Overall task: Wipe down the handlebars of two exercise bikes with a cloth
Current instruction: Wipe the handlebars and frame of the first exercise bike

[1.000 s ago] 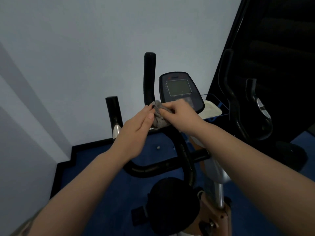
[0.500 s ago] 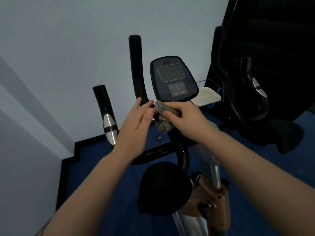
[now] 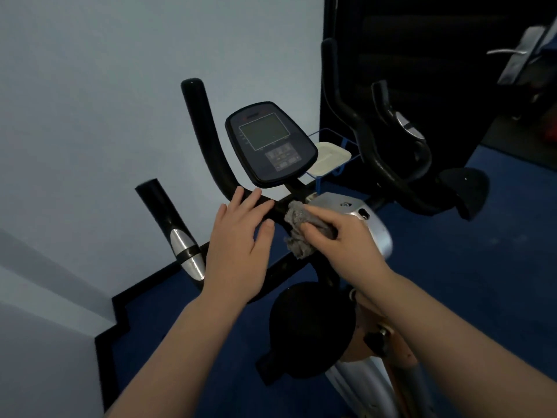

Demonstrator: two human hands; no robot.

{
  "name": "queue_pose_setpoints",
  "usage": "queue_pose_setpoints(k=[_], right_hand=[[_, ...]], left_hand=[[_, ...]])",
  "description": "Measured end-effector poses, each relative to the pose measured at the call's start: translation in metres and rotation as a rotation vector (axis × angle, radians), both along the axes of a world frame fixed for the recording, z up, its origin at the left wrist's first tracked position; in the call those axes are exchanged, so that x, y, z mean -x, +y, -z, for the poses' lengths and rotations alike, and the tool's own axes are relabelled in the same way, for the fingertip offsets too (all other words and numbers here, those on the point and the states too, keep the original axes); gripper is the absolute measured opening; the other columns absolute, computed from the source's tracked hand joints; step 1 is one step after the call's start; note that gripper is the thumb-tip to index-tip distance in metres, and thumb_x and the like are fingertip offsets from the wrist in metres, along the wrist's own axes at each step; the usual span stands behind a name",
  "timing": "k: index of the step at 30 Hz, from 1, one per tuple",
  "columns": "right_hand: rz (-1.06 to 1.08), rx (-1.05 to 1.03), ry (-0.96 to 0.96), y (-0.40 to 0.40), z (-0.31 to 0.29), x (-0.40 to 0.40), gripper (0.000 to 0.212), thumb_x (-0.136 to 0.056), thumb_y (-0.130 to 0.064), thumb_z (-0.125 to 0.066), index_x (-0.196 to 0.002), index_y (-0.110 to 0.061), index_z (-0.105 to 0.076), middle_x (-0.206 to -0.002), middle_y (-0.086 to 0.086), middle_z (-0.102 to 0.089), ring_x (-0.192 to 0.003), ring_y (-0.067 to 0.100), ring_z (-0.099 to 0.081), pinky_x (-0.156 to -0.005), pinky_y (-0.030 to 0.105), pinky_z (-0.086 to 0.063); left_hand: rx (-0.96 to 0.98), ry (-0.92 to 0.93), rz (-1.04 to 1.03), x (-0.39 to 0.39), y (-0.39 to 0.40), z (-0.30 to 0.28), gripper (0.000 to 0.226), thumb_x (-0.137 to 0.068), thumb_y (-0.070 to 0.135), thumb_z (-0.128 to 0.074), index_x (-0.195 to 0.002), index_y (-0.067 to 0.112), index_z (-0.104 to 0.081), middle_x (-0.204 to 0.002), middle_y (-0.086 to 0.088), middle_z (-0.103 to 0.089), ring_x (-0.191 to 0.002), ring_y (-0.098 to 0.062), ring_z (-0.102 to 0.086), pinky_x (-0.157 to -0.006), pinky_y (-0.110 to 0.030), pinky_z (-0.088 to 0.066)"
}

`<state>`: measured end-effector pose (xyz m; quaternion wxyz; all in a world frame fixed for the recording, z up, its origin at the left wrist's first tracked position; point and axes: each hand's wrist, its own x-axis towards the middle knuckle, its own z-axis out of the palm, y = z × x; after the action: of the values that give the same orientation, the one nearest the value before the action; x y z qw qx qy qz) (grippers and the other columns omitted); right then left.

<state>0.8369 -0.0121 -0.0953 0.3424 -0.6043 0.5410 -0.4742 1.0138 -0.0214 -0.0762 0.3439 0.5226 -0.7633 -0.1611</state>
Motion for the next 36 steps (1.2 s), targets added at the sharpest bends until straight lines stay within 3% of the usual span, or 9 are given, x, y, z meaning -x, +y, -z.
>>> queue_pose_setpoints(k=[2,5,12,16,25,29,31,34,36], right_hand=[[0.011,-0.003,-0.020,0.007,-0.001,0.000,0.033,-0.087,-0.016,-0.068,-0.118,-0.024,-0.068,-0.108,-0.018,-0.068,-0.101,-0.010,-0.060,-0.088,0.008,-0.045],[0.035,-0.007,-0.011,0.021,-0.002,0.001,0.034,-0.081,-0.014,-0.074,-0.114,-0.022,-0.069,-0.107,-0.014,-0.062,-0.102,-0.008,-0.055,-0.088,0.006,-0.042],[0.085,-0.082,-0.063,0.049,-0.001,0.005,0.034,-0.078,-0.016,-0.076,-0.112,-0.020,-0.071,-0.106,0.000,-0.059,-0.100,0.004,-0.057,-0.089,0.014,-0.045],[0.144,-0.097,-0.098,0.064,0.006,0.008,0.033,-0.078,-0.017,-0.076,-0.110,-0.020,-0.071,-0.102,-0.001,-0.065,-0.095,0.003,-0.061,-0.086,0.015,-0.047],[0.162,-0.191,-0.045,0.081,0.012,0.019,0.031,-0.078,-0.028,-0.076,-0.108,-0.031,-0.072,-0.098,-0.014,-0.071,-0.092,-0.007,-0.064,-0.081,0.008,-0.048],[0.120,-0.238,-0.057,0.086,0.010,0.023,0.027,-0.079,-0.031,-0.074,-0.106,-0.037,-0.072,-0.094,-0.023,-0.073,-0.089,-0.007,-0.066,-0.077,0.014,-0.052],[0.071,-0.268,-0.015,0.085,0.004,0.030,0.026,-0.080,-0.031,-0.074,-0.104,-0.038,-0.072,-0.091,-0.025,-0.072,-0.085,-0.008,-0.067,-0.073,0.013,-0.052],[-0.015,-0.247,0.113,0.078,-0.017,0.045,0.022,-0.079,-0.033,-0.072,-0.099,-0.043,-0.072,-0.085,-0.028,-0.071,-0.081,-0.009,-0.066,-0.065,0.008,-0.051],[-0.002,-0.140,0.190,0.062,-0.038,0.052,0.024,-0.077,-0.040,-0.067,-0.100,-0.047,-0.069,-0.087,-0.030,-0.069,-0.082,-0.010,-0.065,-0.065,0.009,-0.052]], left_hand=[[-0.001,-0.012,0.038,0.002,0.001,0.001,0.044,-0.095,0.035,-0.033,-0.134,0.025,-0.050,-0.151,0.008,-0.034,-0.144,-0.003,-0.010,-0.118,-0.029,-0.002],[0.004,-0.062,0.076,0.003,0.002,0.004,0.046,-0.095,0.037,-0.031,-0.137,0.024,-0.047,-0.153,0.007,-0.030,-0.143,-0.003,-0.006,-0.118,-0.030,-0.002],[0.002,-0.057,0.109,0.000,0.002,0.007,0.041,-0.100,0.031,-0.038,-0.140,0.022,-0.043,-0.154,0.005,-0.029,-0.143,-0.004,-0.004,-0.120,-0.040,-0.010],[-0.001,-0.049,0.104,0.000,0.001,0.007,0.040,-0.101,0.029,-0.038,-0.140,0.022,-0.043,-0.154,0.006,-0.029,-0.144,-0.005,-0.005,-0.120,-0.042,-0.010],[-0.065,0.177,0.024,0.016,0.001,0.010,0.038,-0.099,0.026,-0.041,-0.137,0.020,-0.048,-0.150,0.009,-0.035,-0.141,0.002,-0.005,-0.119,-0.034,-0.010],[-0.043,0.164,0.000,0.016,0.002,0.009,0.038,-0.100,0.023,-0.041,-0.137,0.018,-0.048,-0.145,0.011,-0.038,-0.142,-0.001,-0.010,-0.119,-0.033,-0.012],[-0.047,0.204,0.002,0.014,0.002,0.007,0.036,-0.100,0.022,-0.041,-0.135,0.020,-0.050,-0.142,0.015,-0.040,-0.142,0.001,-0.015,-0.117,-0.024,-0.014],[-0.132,0.384,-0.007,0.004,0.001,-0.002,0.033,-0.099,0.020,-0.042,-0.128,0.029,-0.057,-0.135,0.021,-0.049,-0.135,0.011,-0.028,-0.101,0.001,-0.020],[-0.117,0.432,-0.044,-0.004,-0.003,-0.010,0.033,-0.099,0.017,-0.043,-0.123,0.031,-0.060,-0.132,0.020,-0.054,-0.129,0.011,-0.038,-0.100,-0.001,-0.025]])
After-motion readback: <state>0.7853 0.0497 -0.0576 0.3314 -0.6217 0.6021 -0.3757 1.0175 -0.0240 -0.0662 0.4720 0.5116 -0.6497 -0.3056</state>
